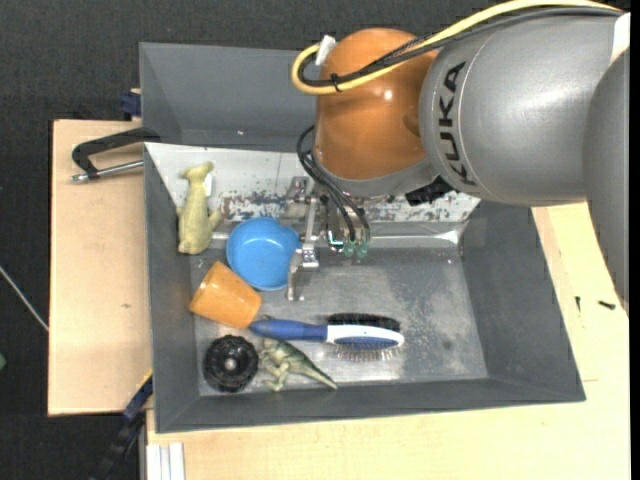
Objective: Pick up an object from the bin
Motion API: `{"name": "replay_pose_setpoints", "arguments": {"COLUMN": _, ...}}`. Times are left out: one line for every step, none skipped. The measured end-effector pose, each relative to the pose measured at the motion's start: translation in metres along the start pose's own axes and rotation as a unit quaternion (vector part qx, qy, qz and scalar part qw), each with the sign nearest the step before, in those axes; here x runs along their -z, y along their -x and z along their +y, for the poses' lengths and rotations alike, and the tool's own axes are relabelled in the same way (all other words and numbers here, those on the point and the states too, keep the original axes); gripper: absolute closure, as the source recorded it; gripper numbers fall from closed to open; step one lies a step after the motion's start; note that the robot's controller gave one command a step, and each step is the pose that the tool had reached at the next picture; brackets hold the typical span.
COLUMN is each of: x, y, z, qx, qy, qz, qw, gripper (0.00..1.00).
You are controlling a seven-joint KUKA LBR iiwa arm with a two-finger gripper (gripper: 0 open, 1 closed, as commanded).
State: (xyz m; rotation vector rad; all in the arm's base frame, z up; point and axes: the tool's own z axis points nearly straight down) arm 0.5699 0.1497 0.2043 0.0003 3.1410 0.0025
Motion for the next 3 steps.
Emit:
{"name": "replay_pose_setpoints", "arguments": {"x": -0.118, "y": -0.028, "z": -0.024, "qx": 0.103, "qy": -0.001, "qz": -0.0067, "qw": 0.9947, "gripper": 0.00}}
{"name": "replay_pose_setpoints", "arguments": {"x": -0.121, "y": -0.033, "z": -0.022, "qx": 0.104, "qy": 0.000, "qz": 0.0016, "qw": 0.9946, "gripper": 1.00}}
{"name": "replay_pose_setpoints", "arguments": {"x": 0.054, "y": -0.033, "z": 0.000, "qx": 0.144, "qy": 0.001, "qz": -0.0066, "qw": 0.9895, "gripper": 1.00}}
